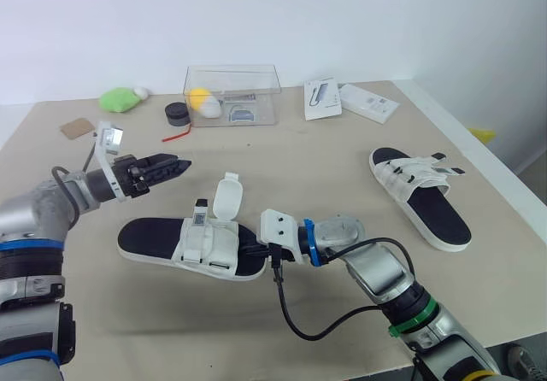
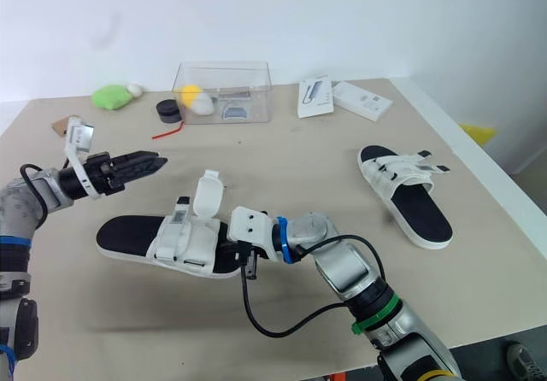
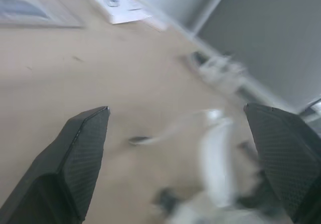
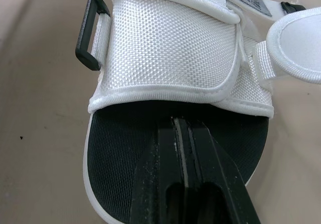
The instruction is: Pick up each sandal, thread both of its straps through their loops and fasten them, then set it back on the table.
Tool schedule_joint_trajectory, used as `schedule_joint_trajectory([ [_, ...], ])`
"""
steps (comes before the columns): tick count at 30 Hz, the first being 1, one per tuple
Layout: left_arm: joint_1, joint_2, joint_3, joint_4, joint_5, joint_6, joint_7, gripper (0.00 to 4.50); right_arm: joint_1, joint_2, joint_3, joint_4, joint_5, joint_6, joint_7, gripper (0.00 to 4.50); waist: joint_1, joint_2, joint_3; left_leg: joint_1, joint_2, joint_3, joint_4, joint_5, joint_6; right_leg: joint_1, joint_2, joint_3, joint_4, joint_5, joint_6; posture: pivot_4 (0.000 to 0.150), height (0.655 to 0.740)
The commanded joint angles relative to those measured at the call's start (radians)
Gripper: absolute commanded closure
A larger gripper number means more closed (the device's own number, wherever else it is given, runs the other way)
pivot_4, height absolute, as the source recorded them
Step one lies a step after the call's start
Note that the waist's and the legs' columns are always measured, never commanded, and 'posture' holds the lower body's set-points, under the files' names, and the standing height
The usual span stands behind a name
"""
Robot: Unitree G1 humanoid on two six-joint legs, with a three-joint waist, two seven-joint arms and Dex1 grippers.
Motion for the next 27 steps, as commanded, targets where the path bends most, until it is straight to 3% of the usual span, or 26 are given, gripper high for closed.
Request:
schedule_joint_trajectory([
  [1,-0.025,-0.021,-0.11,0.047,0.188,-0.313,-0.06,0.05,0.017,-0.009,0.042,0.055,-0.039,0.023,0.004,4.5,0.001,0.0,0.0,0.0,0.0,0.0,0.0,0.0,0.0,0.0,0.0,0.0,0.0,0.0,0.0,0.15,0.74],
  [11,-0.093,-0.186,-0.214,0.305,0.416,-0.815,-0.027,0.05,0.02,-0.011,0.041,0.046,-0.045,0.027,-0.009,4.5,0.0,0.0,0.0,-0.001,0.001,0.002,0.0,0.0,0.0,-0.001,0.001,0.001,0.0,0.001,0.0,0.15,0.74],
  [16,-0.143,-0.241,-0.208,0.402,0.443,-0.914,-0.005,0.05,0.018,-0.012,0.043,0.042,-0.048,0.028,-0.011,4.5,0.0,0.0,0.0,-0.001,0.001,0.003,0.001,0.0,0.0,-0.001,0.001,0.002,0.0,0.002,0.001,0.15,0.74],
  [18,-0.154,-0.258,-0.215,0.427,0.456,-0.937,-0.007,0.45,0.018,-0.013,0.043,0.042,-0.048,0.029,-0.012,4.5,0.0,0.0,0.0,-0.001,0.001,0.003,0.001,0.0,0.0,-0.001,0.001,0.002,0.0,0.002,0.001,0.15,0.74],
  [22,-0.158,-0.273,-0.223,0.453,0.462,-0.953,-0.037,1.98,0.02,-0.015,0.041,0.04,-0.049,0.03,-0.014,4.5,-0.001,0.0,0.0,-0.001,0.001,0.003,0.0,0.0,0.0,-0.001,0.002,0.002,0.0,0.002,0.001,0.15,0.74],
  [25,-0.153,-0.27,-0.231,0.466,0.479,-0.979,-0.046,3.41,0.019,-0.015,0.04,0.04,-0.049,0.031,-0.017,4.5,0.0,0.0,0.0,-0.001,0.001,0.003,0.0,0.0,0.0,-0.001,0.002,0.002,0.0,0.002,0.001,0.15,0.74],
  [26,-0.154,-0.27,-0.23,0.47,0.483,-0.986,-0.043,4.09,0.019,-0.015,0.04,0.04,-0.05,0.031,-0.018,4.5,-0.001,0.0,0.0,-0.001,0.001,0.003,0.0,0.0,0.0,0.0,0.002,0.002,0.0,0.002,0.001,0.15,0.74],
  [27,-0.156,-0.27,-0.229,0.473,0.484,-0.991,-0.04,4.37,0.019,-0.015,0.04,0.04,-0.05,0.031,-0.018,4.5,-0.001,0.0,0.0,-0.001,0.001,0.003,0.0,0.0,0.0,0.0,0.002,0.002,0.0,0.002,0.001,0.15,0.74],
])
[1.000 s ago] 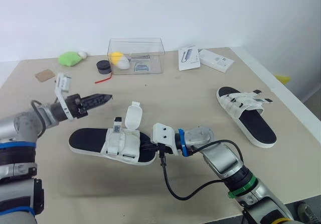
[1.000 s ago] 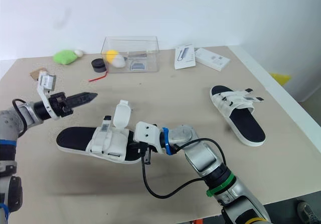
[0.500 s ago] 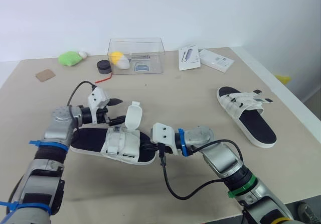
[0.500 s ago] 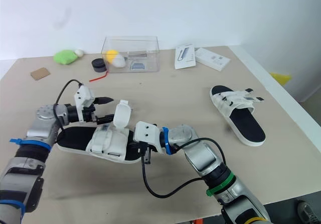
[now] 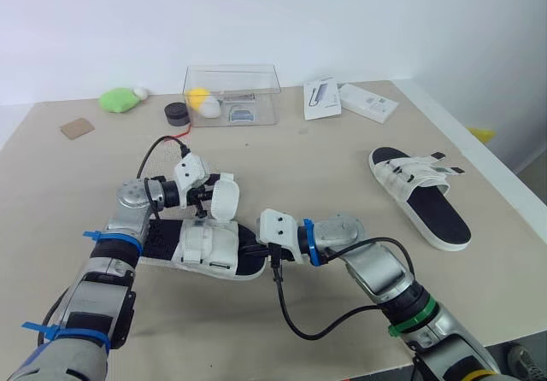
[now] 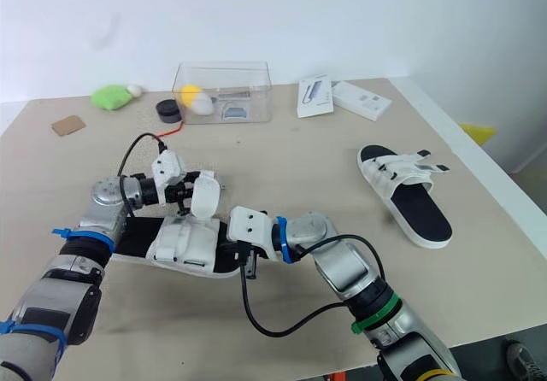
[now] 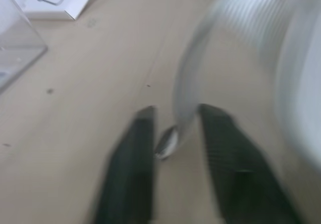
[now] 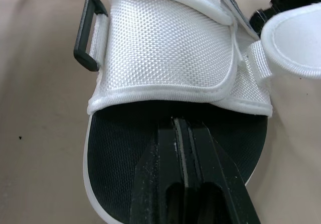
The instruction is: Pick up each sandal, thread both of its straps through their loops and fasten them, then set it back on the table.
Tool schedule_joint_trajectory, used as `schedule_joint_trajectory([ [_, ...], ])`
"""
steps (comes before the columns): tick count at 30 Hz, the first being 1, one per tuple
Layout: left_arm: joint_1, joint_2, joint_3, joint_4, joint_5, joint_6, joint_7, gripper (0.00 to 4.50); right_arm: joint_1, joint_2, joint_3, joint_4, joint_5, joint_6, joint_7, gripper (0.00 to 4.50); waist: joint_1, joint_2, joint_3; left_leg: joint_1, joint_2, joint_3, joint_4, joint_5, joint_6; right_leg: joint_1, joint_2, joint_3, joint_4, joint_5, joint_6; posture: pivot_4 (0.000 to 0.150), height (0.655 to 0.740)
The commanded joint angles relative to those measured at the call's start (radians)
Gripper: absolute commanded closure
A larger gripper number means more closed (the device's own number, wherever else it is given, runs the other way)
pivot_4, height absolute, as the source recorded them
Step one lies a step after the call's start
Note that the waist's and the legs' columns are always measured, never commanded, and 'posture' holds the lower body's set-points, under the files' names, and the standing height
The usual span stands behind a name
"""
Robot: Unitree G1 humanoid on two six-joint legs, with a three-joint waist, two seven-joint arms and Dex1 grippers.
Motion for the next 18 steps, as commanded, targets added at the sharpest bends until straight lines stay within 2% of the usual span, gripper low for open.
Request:
schedule_joint_trajectory([
  [1,-0.008,-0.002,-0.004,0.01,0.019,-0.042,-0.009,4.48,0.023,-0.014,0.035,0.04,-0.048,0.032,-0.013,4.5,0.0,0.0,0.0,0.0,0.0,0.0,0.0,0.0,0.0,0.0,0.0,0.0,0.0,0.0,0.0,0.15,0.74],
  [6,-0.016,-0.004,-0.005,0.02,0.039,-0.159,0.001,4.48,0.02,-0.013,0.034,0.045,-0.046,0.03,-0.013,4.5,0.0,0.0,0.0,0.0,0.0,0.0,0.0,0.0,0.0,0.0,0.0,0.0,0.0,0.0,0.0,0.15,0.74],
  [9,-0.023,0.006,-0.014,0.01,0.088,-0.363,0.052,4.48,0.019,-0.014,0.034,0.049,-0.047,0.027,-0.012,4.5,0.0,0.0,0.0,0.0,0.0,0.0,0.0,0.0,0.0,0.0,0.0,0.0,0.0,0.0,0.0,0.15,0.74],
  [12,-0.041,0.032,-0.016,0.016,0.2,-0.631,0.186,4.48,0.019,-0.015,0.033,0.05,-0.047,0.026,-0.012,4.5,0.001,0.0,0.0,0.0,0.0,0.0,0.0,0.0,0.0,0.0,0.0,0.0,0.0,0.0,0.0,0.15,0.74],
  [18,-0.074,0.092,0.07,0.036,0.421,-1.038,0.474,4.48,0.019,-0.019,0.035,0.051,-0.047,0.021,-0.006,4.5,0.001,0.0,0.0,0.001,0.001,0.002,0.0,0.0,0.0,0.0,0.0,0.001,0.0,0.001,0.001,0.15,0.74],
])
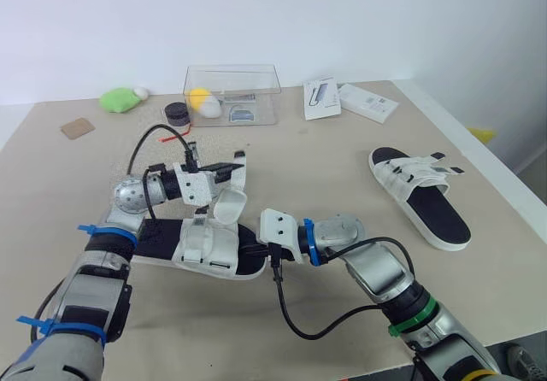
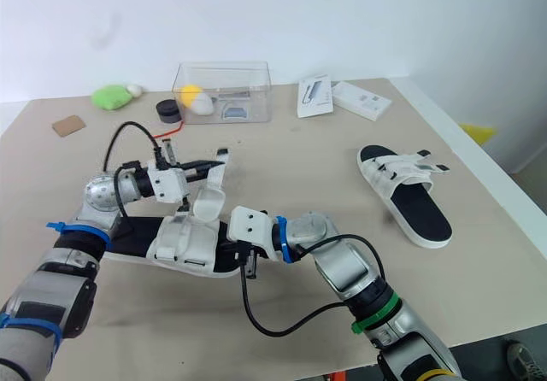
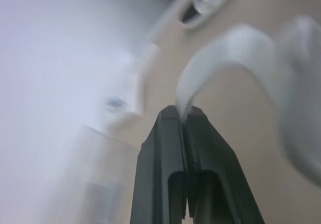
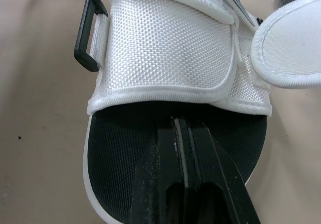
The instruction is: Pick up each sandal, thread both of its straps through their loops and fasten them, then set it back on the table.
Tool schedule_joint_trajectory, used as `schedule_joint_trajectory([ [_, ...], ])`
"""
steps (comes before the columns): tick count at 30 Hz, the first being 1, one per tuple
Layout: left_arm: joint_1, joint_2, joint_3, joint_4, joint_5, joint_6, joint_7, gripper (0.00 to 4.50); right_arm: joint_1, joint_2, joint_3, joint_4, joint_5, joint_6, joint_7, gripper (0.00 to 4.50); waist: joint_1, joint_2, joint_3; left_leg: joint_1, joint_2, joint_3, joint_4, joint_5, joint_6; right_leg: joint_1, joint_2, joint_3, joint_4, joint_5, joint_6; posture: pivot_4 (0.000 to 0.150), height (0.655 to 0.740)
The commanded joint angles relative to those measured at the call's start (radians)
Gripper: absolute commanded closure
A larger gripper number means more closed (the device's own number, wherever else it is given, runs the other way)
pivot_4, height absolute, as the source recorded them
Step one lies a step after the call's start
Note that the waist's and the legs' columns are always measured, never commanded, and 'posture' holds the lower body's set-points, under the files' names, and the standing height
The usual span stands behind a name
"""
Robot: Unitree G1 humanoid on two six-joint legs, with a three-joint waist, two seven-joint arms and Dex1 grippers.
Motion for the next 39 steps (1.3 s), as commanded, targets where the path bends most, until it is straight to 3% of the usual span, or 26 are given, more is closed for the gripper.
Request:
schedule_joint_trajectory([
  [1,-0.025,0.042,0.096,-0.015,0.154,-0.259,0.187,4.48,0.02,-0.02,0.035,0.05,-0.047,0.02,-0.001,4.5,0.0,0.0,0.0,0.0,0.0,0.001,0.0,0.0,0.0,0.0,0.0,0.0,0.0,0.0,0.0,0.15,0.74],
  [4,-0.003,0.037,0.199,-0.096,0.289,-0.425,0.249,4.48,0.018,-0.022,0.035,0.052,-0.046,0.017,0.003,4.5,0.002,0.0,0.0,0.0,0.0,0.002,0.0,0.0,0.0,0.0,-0.001,0.0,0.0,0.0,0.001,0.15,0.74],
  [7,0.068,0.038,0.252,-0.253,0.387,-0.436,0.376,4.48,0.018,-0.025,0.036,0.051,-0.045,0.015,0.007,4.5,0.0,0.0,0.0,0.0,0.001,0.004,0.0,0.0,0.0,0.0,-0.002,0.002,0.0,0.001,0.002,0.15,0.74],
  [10,0.147,0.053,0.264,-0.412,0.479,-0.436,0.5,3.75,0.014,-0.028,0.039,0.055,-0.045,0.009,0.015,4.5,0.001,0.0,0.0,0.0,0.001,0.005,0.0,0.0,0.0,0.0,-0.002,0.002,0.0,0.001,0.002,0.15,0.74],
  [18,0.221,0.08,0.324,-0.58,0.787,-0.436,0.846,0.02,0.007,-0.03,0.04,0.063,-0.044,0.003,0.024,4.5,0.001,0.0,0.0,0.003,0.001,0.007,0.0,0.0,0.0,0.002,-0.007,0.001,0.0,0.002,0.004,0.15,0.74],
  [22,0.234,0.082,0.343,-0.578,0.892,-0.436,0.97,0.02,0.006,-0.029,0.039,0.065,-0.046,0.003,0.03,4.5,0.001,0.0,0.0,0.004,0.001,0.011,0.0,0.0,0.0,0.002,-0.012,0.0,0.0,0.002,0.004,0.15,0.74],
  [27,0.251,0.105,0.311,-0.562,0.931,-0.407,1.049,0.02,0.008,-0.027,0.036,0.065,-0.047,0.001,0.036,4.5,0.0,0.0,0.0,0.005,0.001,0.014,0.0,0.0,0.0,0.002,-0.014,0.0,0.0,0.003,0.004,0.15,0.74],
  [29,0.264,0.127,0.272,-0.531,0.892,-0.377,1.047,0.02,0.009,-0.027,0.035,0.064,-0.047,0.003,0.036,4.5,0.0,0.0,0.0,0.004,0.001,0.014,0.0,0.0,0.0,0.001,-0.014,0.0,0.0,0.003,0.004,0.15,0.74],
  [32,0.282,0.184,0.172,-0.466,0.712,-0.281,0.974,0.02,0.012,-0.027,0.035,0.06,-0.046,0.005,0.036,4.5,0.0,0.0,0.0,0.004,0.001,0.014,0.0,0.0,0.0,0.001,-0.014,0.0,0.0,0.003,0.004,0.15,0.74],
  [36,0.345,0.338,-0.062,-0.554,0.024,0.082,0.617,0.02,0.018,-0.032,0.035,0.049,-0.045,0.01,0.036,4.5,-0.001,0.0,0.0,0.004,0.001,0.014,-0.001,0.0,0.0,-0.001,-0.013,0.0,0.0,0.002,0.004,0.15,0.74],
  [39,0.387,0.411,-0.097,-0.714,-0.404,0.437,0.331,0.02,0.025,-0.032,0.033,0.043,-0.042,0.018,0.038,4.5,-0.001,0.0,0.0,0.003,0.001,0.014,-0.001,0.0,0.0,-0.002,-0.012,0.0,0.0,0.001,0.003,0.15,0.74],
])
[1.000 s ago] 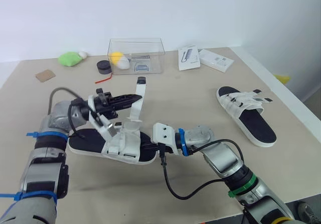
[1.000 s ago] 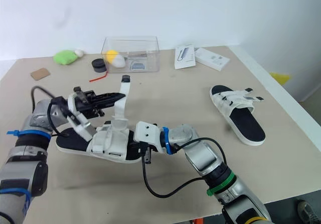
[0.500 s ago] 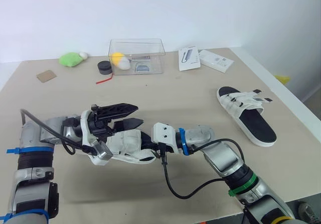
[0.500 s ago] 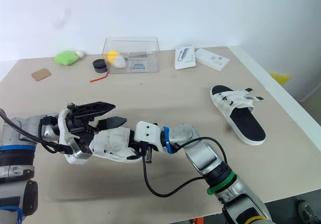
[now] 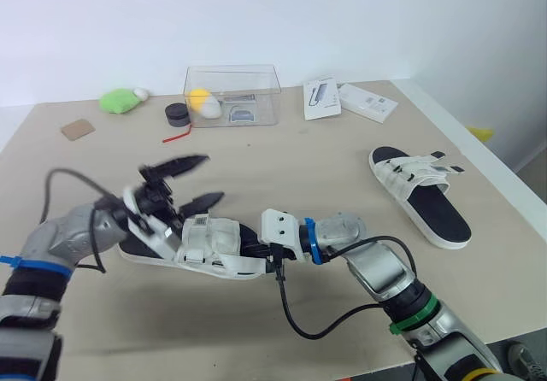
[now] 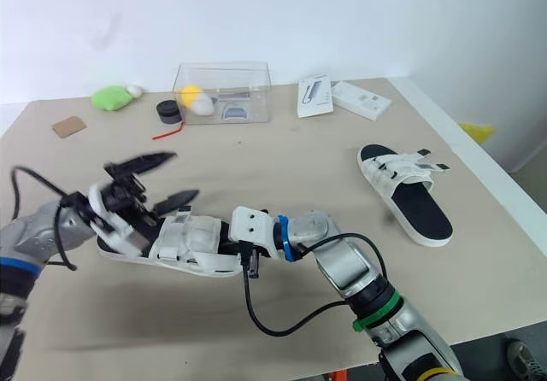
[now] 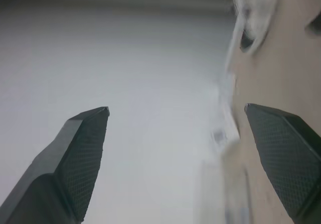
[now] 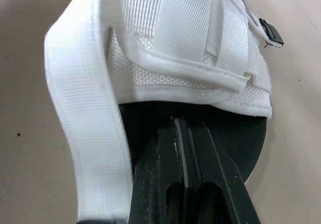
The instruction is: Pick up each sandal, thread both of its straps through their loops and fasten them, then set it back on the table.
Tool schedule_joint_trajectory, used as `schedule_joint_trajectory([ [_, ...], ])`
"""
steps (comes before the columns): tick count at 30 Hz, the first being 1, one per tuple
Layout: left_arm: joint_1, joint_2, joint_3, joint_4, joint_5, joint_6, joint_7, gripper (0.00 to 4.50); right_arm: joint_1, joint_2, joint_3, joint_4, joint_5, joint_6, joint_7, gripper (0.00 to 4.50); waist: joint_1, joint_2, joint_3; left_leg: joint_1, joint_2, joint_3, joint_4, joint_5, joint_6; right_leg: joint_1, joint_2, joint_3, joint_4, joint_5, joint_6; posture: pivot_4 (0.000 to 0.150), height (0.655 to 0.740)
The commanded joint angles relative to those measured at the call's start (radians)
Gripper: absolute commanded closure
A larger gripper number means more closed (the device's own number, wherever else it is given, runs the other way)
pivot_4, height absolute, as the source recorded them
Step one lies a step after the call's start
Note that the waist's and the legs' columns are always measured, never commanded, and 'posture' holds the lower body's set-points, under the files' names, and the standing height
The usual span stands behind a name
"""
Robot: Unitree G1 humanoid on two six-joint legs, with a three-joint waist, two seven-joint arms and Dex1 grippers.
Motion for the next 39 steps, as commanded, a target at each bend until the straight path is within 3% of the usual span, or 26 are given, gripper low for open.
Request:
schedule_joint_trajectory([
  [1,0.026,0.077,-0.009,-0.206,-0.536,0.448,-0.338,0.02,0.03,-0.018,0.039,0.038,-0.03,0.04,0.009,4.5,0.0,0.0,0.0,-0.001,0.0,0.0,0.0,0.0,0.0,0.0,0.0,0.0,0.0,0.0,0.0,0.15,0.74],
  [3,0.048,0.105,0.014,-0.289,-0.686,0.689,-0.435,0.02,0.03,-0.018,0.039,0.036,-0.029,0.042,0.01,4.5,0.0,0.0,0.0,0.0,0.0,0.0,0.0,0.0,0.0,0.0,0.001,0.0,0.0,-0.001,0.0,0.15,0.74],
  [5,0.067,0.116,0.036,-0.353,-0.738,0.786,-0.496,0.02,0.029,-0.018,0.039,0.037,-0.029,0.042,0.011,4.5,0.001,0.0,0.0,0.0,-0.002,0.0,0.0,0.0,0.0,0.0,0.002,0.0,0.0,-0.001,-0.001,0.15,0.74],
  [12,0.056,0.128,-0.046,-0.53,-0.658,1.034,-0.7,0.02,0.017,-0.004,0.048,0.052,-0.033,0.033,0.016,4.5,0.001,0.0,0.001,0.0,-0.003,-0.001,0.0,0.0,0.0,0.0,0.004,0.001,0.0,-0.003,-0.002,0.15,0.74],
  [18,0.011,0.085,-0.083,-0.599,-0.678,1.265,-0.812,0.02,0.015,-0.005,0.047,0.05,-0.035,0.035,0.014,4.5,0.001,0.0,0.001,0.0,-0.001,-0.003,0.0,0.0,0.0,0.0,0.009,0.005,0.0,-0.004,-0.005,0.15,0.74],
  [23,0.018,0.051,-0.145,-0.569,-0.483,1.169,-0.858,0.02,0.021,-0.004,0.044,0.04,-0.034,0.044,0.004,4.5,0.001,0.0,0.001,0.0,-0.001,-0.003,0.0,0.0,0.0,0.0,0.01,0.007,0.0,-0.004,-0.005,0.15,0.74],
  [29,0.045,0.105,-0.153,-0.603,-0.389,1.104,-0.956,0.02,0.027,-0.009,0.044,0.031,-0.031,0.05,0.0,4.5,0.0,0.0,0.001,0.0,-0.001,-0.003,0.0,-0.001,0.0,0.0,0.011,0.008,0.0,-0.005,-0.005,0.15,0.74],
  [39,0.08,0.119,-0.051,-0.716,-0.474,1.119,-1.02,0.02,0.028,-0.008,0.047,0.034,-0.03,0.048,0.003,4.5,-0.001,0.0,0.0,0.001,0.0,-0.002,-0.001,-0.003,0.005,-0.001,0.012,0.009,0.0,-0.005,-0.004,0.15,0.74],
])
